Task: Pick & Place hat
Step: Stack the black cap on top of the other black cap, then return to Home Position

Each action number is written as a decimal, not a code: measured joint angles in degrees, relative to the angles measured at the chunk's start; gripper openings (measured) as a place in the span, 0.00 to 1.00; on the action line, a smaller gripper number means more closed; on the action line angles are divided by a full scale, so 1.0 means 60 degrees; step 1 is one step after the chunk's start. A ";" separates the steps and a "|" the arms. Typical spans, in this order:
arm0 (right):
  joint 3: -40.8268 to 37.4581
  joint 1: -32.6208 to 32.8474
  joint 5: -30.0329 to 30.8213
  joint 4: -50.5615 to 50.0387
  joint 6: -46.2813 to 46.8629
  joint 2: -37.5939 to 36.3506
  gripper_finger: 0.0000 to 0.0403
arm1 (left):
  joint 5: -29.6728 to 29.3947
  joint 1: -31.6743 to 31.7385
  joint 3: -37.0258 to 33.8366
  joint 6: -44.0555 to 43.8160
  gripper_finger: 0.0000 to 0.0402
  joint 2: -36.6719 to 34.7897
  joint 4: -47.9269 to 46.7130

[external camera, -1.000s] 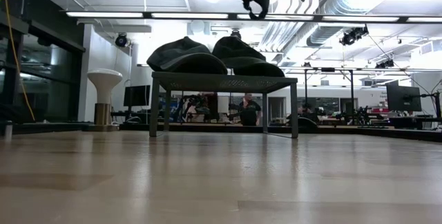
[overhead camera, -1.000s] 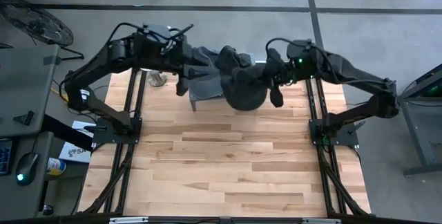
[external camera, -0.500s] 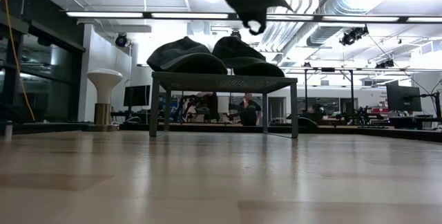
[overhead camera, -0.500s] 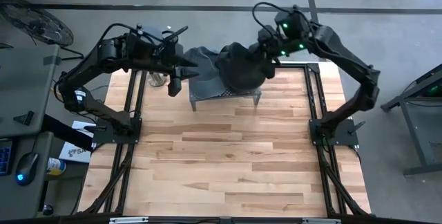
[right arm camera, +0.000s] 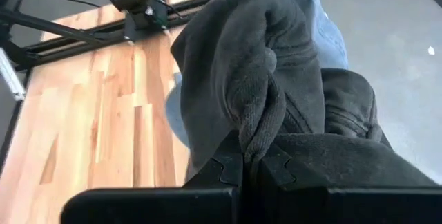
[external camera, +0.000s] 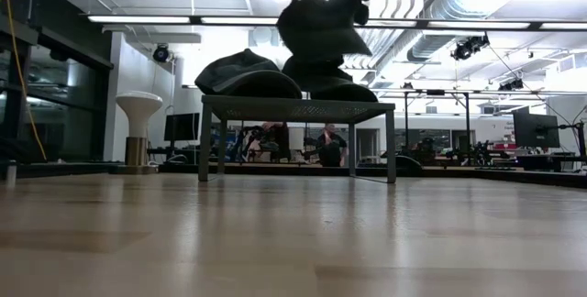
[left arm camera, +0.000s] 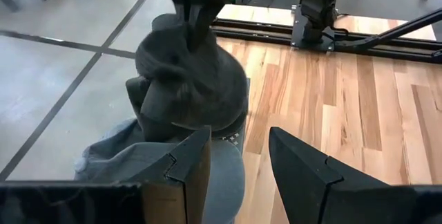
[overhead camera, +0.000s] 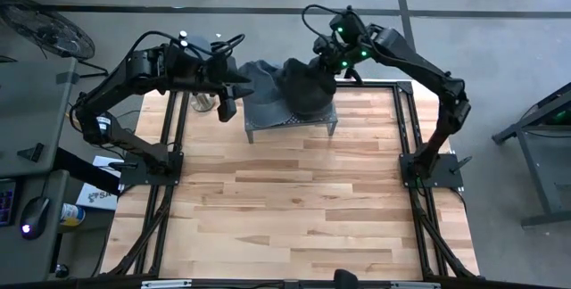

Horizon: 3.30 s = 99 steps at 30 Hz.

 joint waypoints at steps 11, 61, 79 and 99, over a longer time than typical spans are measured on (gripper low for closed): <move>-0.0004 -0.0034 0.1024 -0.0143 0.0432 0.0215 0.00 | 0.0007 0.0000 0.0000 -0.0197 0.36 0.0000 0.0000; -0.0004 0.0149 0.2670 -0.0942 0.0754 0.1590 0.37 | 0.0015 0.0000 0.0000 -0.0178 0.36 0.0007 0.0058; -0.0004 0.0149 0.2643 -0.0975 0.0870 0.0624 0.56 | 0.0058 0.0000 0.0000 -0.0178 0.36 0.0007 0.0004; -0.0004 0.0150 0.2586 -0.1616 0.0330 -0.1455 0.56 | -0.0001 0.0000 0.0000 -0.0208 0.36 0.0007 0.0007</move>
